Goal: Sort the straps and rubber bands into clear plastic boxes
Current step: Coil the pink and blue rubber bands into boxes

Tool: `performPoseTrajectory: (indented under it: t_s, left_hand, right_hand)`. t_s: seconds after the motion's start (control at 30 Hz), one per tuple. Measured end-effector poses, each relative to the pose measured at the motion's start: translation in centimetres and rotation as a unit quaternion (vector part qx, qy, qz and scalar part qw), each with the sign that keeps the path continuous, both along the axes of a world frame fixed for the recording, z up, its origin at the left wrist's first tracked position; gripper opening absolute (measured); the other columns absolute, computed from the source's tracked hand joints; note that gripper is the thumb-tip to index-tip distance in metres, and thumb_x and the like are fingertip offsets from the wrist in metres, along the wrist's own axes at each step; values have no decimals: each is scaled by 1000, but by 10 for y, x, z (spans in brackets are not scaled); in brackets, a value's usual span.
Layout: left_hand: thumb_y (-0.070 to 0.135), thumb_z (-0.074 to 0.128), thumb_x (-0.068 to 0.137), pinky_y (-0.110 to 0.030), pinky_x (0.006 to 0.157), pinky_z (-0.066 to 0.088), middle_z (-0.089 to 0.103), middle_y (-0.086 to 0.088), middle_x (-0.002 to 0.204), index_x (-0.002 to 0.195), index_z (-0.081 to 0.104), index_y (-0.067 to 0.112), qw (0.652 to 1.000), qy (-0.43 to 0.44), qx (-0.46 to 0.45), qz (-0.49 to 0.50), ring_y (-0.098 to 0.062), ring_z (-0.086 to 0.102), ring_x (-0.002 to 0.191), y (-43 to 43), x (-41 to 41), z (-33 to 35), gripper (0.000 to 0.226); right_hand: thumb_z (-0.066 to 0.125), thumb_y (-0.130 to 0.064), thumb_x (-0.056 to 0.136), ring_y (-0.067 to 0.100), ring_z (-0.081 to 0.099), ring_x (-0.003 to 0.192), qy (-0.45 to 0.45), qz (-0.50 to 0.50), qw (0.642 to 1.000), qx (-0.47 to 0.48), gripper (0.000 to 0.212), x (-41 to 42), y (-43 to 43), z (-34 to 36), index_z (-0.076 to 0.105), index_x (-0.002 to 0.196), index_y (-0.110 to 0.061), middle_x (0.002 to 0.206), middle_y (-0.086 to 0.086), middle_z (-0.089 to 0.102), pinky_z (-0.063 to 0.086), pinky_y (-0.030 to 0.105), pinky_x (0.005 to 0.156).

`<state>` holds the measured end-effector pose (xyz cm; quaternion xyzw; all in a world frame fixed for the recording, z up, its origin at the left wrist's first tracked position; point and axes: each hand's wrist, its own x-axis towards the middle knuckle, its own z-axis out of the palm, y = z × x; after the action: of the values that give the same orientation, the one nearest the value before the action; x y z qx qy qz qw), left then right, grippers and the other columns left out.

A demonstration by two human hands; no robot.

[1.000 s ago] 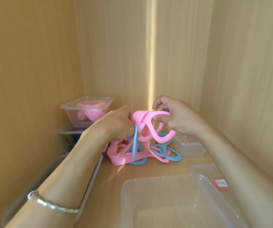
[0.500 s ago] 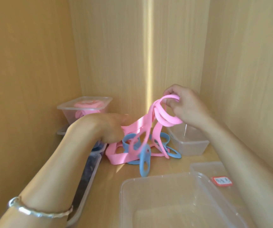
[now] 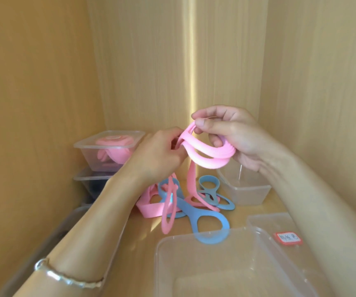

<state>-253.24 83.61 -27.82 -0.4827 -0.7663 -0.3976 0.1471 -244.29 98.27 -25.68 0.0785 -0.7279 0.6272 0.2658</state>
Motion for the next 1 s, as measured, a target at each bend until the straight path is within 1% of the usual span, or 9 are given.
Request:
performPoseTrajectory:
  t_s: [0.13, 0.23, 0.4, 0.53, 0.63, 0.73, 0.83, 0.9, 1.0]
  left_hand:
    - [26, 56, 92, -27, 58, 42, 57, 10, 61, 73, 55, 29, 999, -2, -28, 34, -10, 51, 60, 0, 0, -2, 19]
    - [17, 54, 90, -34, 71, 52, 67, 1, 81, 84, 59, 25, 993, -2, -103, 62, -21, 64, 80, 0, -5, -4, 12]
    - [26, 51, 94, -23, 60, 50, 67, 0, 86, 94, 63, 23, 973, -54, -198, 109, -16, 65, 76, -3, -12, -7, 12]
    - [48, 55, 90, -30, 83, 50, 63, -4, 120, 132, 53, 19, 929, -53, -316, 186, -23, 63, 103, -8, -16, -2, 50]
    - [46, 65, 85, -22, 97, 36, 38, 10, 149, 151, 22, 31, 963, -42, -264, 48, -12, 44, 130, -6, -4, 0, 80]
    - [31, 66, 88, -19, 97, 37, 52, 21, 130, 133, 49, 29, 984, -80, -130, -94, -1, 50, 121, 4, 13, -3, 48]
    - [28, 63, 91, -13, 76, 46, 65, 19, 87, 111, 60, 31, 973, -134, -139, -124, 8, 61, 79, 8, 17, -6, 20]
    - [27, 61, 92, -20, 70, 47, 66, 10, 76, 93, 67, 26, 975, -124, -164, -87, -3, 61, 70, 5, 13, -6, 6]
    - [29, 54, 95, -34, 73, 49, 67, -4, 77, 86, 68, 13, 979, -136, -140, -51, -23, 61, 71, 0, 9, -3, 23]
  right_hand:
    - [68, -15, 70, 5, 43, 41, 41, 52, 996, -59, 21, 1, 1, 4, 68, 90, -10, 71, 3, 67, 36, 14, 41]
    - [64, -15, 74, 8, 46, 50, 103, 95, 983, -118, 15, 6, 1, 12, 69, 88, -11, 71, 0, 66, 36, 13, 41]
    - [55, -9, 88, 2, 38, 39, 156, 83, 966, -191, 10, 15, 8, 22, 60, 96, -11, 66, -3, 62, 31, 13, 37]
    - [49, -1, 89, 3, 35, 39, 162, 70, 956, -235, 15, 13, 13, 20, 58, 97, -11, 63, -4, 61, 27, 13, 38]
    - [53, -6, 85, 3, 38, 40, 142, 87, 964, -207, 13, 13, 10, 19, 59, 95, -11, 67, -3, 63, 30, 13, 37]
    - [55, -10, 85, 5, 39, 42, 121, 112, 970, -180, 11, 12, 1, 17, 63, 93, -12, 72, 1, 63, 32, 13, 36]
    - [52, -8, 84, 2, 39, 37, 133, 145, 963, -187, 13, 17, -3, 22, 60, 94, -11, 69, 0, 61, 32, 11, 35]
    - [52, -9, 78, 1, 41, 35, 155, 176, 952, -197, 19, 23, 0, 25, 58, 95, -12, 65, -4, 59, 33, 11, 34]
    - [62, -13, 73, 1, 42, 36, 169, 194, 947, -192, 23, 26, 7, 27, 58, 95, -14, 65, -6, 61, 34, 11, 34]
